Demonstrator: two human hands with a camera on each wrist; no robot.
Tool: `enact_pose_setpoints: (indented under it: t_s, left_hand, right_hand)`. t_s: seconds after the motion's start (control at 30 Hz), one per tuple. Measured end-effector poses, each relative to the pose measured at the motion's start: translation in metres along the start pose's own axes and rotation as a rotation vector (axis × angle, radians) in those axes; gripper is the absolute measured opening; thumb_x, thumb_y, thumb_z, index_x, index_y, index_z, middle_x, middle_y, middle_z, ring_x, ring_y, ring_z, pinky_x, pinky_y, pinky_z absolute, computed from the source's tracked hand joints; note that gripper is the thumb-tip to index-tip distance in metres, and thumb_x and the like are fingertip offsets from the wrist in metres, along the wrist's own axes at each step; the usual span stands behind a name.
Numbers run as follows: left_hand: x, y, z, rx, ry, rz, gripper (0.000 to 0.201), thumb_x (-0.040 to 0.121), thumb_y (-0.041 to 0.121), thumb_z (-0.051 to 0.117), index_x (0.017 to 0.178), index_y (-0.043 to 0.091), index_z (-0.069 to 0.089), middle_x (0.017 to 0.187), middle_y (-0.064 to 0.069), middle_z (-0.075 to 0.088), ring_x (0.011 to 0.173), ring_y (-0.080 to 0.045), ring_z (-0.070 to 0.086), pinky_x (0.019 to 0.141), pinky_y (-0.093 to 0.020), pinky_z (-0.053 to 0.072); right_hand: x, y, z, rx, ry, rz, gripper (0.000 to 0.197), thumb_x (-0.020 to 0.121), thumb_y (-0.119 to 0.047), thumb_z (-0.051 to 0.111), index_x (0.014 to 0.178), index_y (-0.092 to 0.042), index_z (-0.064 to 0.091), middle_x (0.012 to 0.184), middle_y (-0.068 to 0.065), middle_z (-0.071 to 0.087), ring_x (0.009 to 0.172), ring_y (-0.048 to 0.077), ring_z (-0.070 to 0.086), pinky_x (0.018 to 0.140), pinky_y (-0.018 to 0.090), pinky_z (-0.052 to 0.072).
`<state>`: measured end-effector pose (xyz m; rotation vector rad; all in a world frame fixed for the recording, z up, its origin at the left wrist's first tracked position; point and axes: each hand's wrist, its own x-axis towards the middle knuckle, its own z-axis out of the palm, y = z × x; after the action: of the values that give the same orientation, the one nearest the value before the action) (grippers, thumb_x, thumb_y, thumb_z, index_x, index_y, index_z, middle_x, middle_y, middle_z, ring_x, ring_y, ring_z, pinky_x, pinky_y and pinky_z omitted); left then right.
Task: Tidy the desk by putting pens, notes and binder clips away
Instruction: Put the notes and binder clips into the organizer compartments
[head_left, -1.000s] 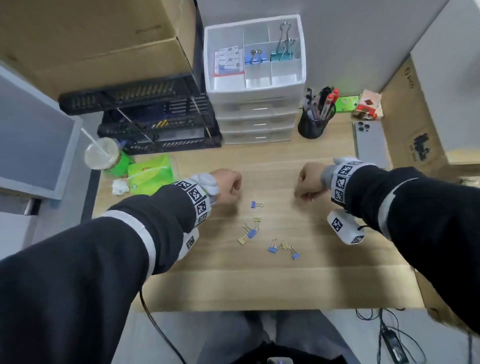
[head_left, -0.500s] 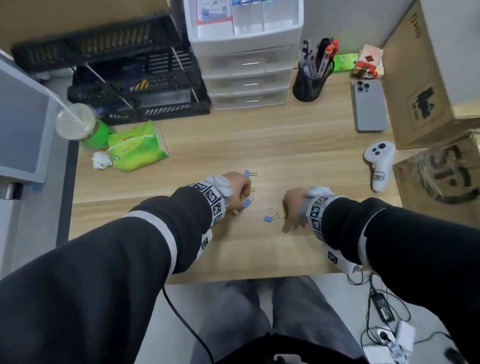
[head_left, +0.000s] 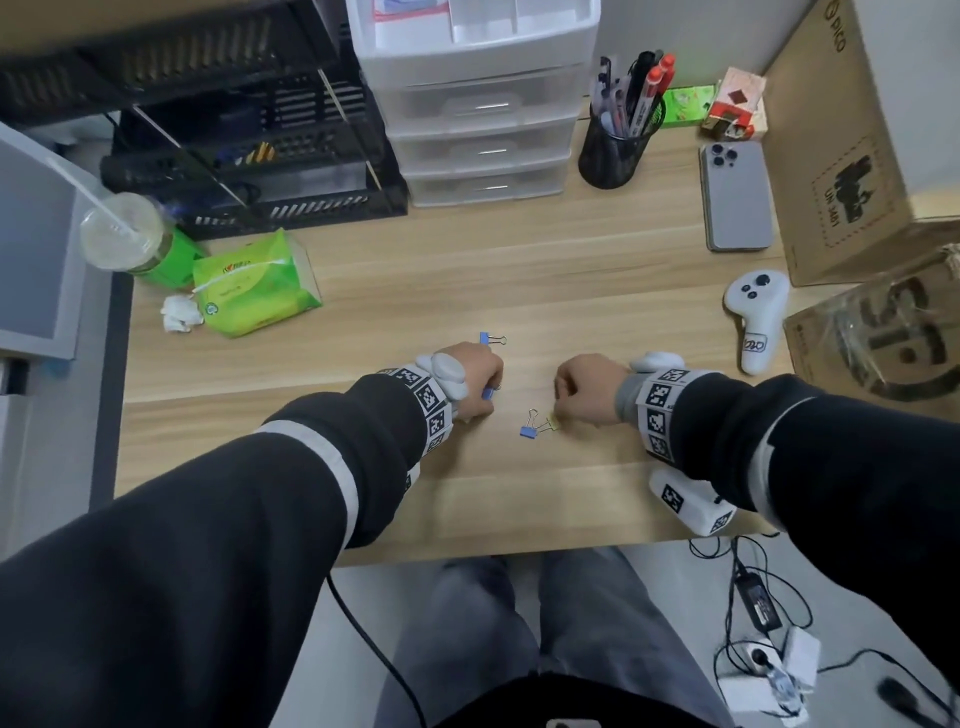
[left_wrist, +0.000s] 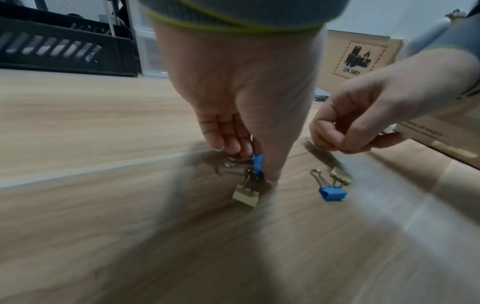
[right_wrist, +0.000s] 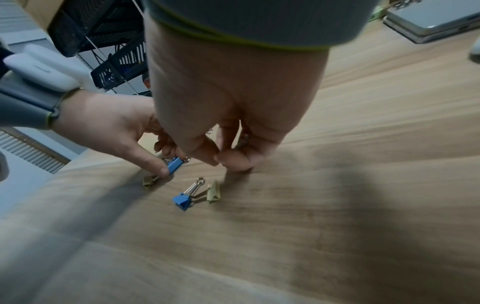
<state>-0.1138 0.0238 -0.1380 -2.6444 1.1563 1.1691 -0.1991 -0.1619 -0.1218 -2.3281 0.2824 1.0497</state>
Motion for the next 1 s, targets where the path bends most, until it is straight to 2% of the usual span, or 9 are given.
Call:
enact_pose_setpoints:
  t_s: [0.17,0.23,0.3,0.4,0.57,0.67,0.83,0.93,1.0]
  left_hand:
    - [-0.005,-0.005,-0.005,-0.116,0.096,0.018,0.015,0.079,0.029,0.068,0.087,0.021,0.058,0.087,0.005,0.060,0.080,-0.021,0.060,0.068,-0.032,0.049]
    - [-0.010,-0.012,-0.010,-0.197,0.158,0.018,0.012,0.080,0.024,0.066,0.088,0.020,0.058,0.085,0.006,0.062,0.079,-0.020,0.059,0.070,-0.034,0.050]
    - [-0.013,-0.020,-0.014,-0.238,0.210,0.001,0.016,0.081,0.019,0.062,0.097,0.015,0.059,0.085,0.006,0.062,0.079,-0.021,0.058,0.069,-0.033,0.047]
    - [-0.012,-0.029,-0.020,-0.213,0.219,-0.066,0.026,0.088,0.013,0.053,0.113,0.007,0.053,0.098,-0.004,0.060,0.087,-0.029,0.059,0.076,-0.036,0.048]
    - [-0.005,-0.033,-0.026,-0.156,0.138,-0.132,0.029,0.090,0.015,0.047,0.118,0.007,0.048,0.111,-0.011,0.060,0.093,-0.034,0.060,0.085,-0.047,0.051]
    - [0.000,-0.032,-0.029,-0.113,0.072,-0.107,0.040,0.087,0.019,0.055,0.123,0.007,0.044,0.107,-0.012,0.060,0.090,-0.034,0.061,0.081,-0.046,0.053]
    - [0.016,-0.030,-0.029,-0.094,0.101,-0.096,0.047,0.076,0.021,0.065,0.117,0.014,0.045,0.104,-0.007,0.060,0.087,-0.032,0.062,0.078,-0.044,0.055]
    - [0.022,-0.028,-0.026,-0.076,0.100,-0.086,0.037,0.077,0.022,0.062,0.111,0.016,0.048,0.099,-0.004,0.060,0.085,-0.031,0.061,0.077,-0.043,0.054]
    - [0.028,-0.026,-0.025,-0.065,0.111,-0.080,0.031,0.080,0.021,0.060,0.109,0.015,0.049,0.098,-0.004,0.060,0.084,-0.031,0.061,0.076,-0.042,0.054]
  right_hand:
    - [0.003,-0.009,0.009,0.007,-0.026,-0.171,0.016,0.088,-0.012,0.048,0.092,-0.016,0.062,0.088,-0.004,0.068,0.082,0.019,0.062,0.078,0.033,0.052]
    - [0.007,-0.013,0.012,-0.040,-0.072,-0.224,0.012,0.086,-0.017,0.055,0.097,-0.020,0.061,0.082,-0.009,0.065,0.078,0.016,0.061,0.071,0.030,0.049]
    - [0.011,-0.015,0.016,-0.165,-0.130,-0.300,0.025,0.079,-0.025,0.067,0.103,-0.027,0.060,0.077,-0.010,0.060,0.075,0.015,0.059,0.066,0.030,0.046]
    - [0.017,-0.018,0.021,-0.340,-0.182,-0.342,0.038,0.076,-0.026,0.068,0.111,-0.036,0.057,0.081,-0.011,0.058,0.079,0.018,0.063,0.070,0.034,0.053]
    - [0.023,-0.015,0.025,-0.358,-0.127,-0.353,0.025,0.080,-0.024,0.061,0.103,-0.034,0.065,0.078,-0.014,0.058,0.079,0.018,0.064,0.070,0.032,0.054]
    - [0.024,-0.013,0.022,-0.250,-0.048,-0.380,0.019,0.078,-0.029,0.068,0.096,-0.031,0.068,0.076,-0.012,0.056,0.076,0.016,0.061,0.066,0.031,0.049]
    - [0.026,-0.008,-0.006,0.026,0.186,-0.302,0.019,0.076,-0.037,0.076,0.090,-0.026,0.067,0.095,-0.011,0.058,0.083,0.012,0.057,0.071,0.029,0.045]
    - [0.029,-0.004,-0.020,0.331,0.183,-0.138,0.014,0.085,-0.029,0.072,0.088,-0.017,0.064,0.078,-0.005,0.064,0.066,0.011,0.057,0.060,0.021,0.042]
    - [0.033,0.000,-0.027,0.568,0.128,-0.040,0.013,0.090,-0.019,0.060,0.082,-0.009,0.061,0.071,0.007,0.064,0.049,0.011,0.055,0.046,0.019,0.042]
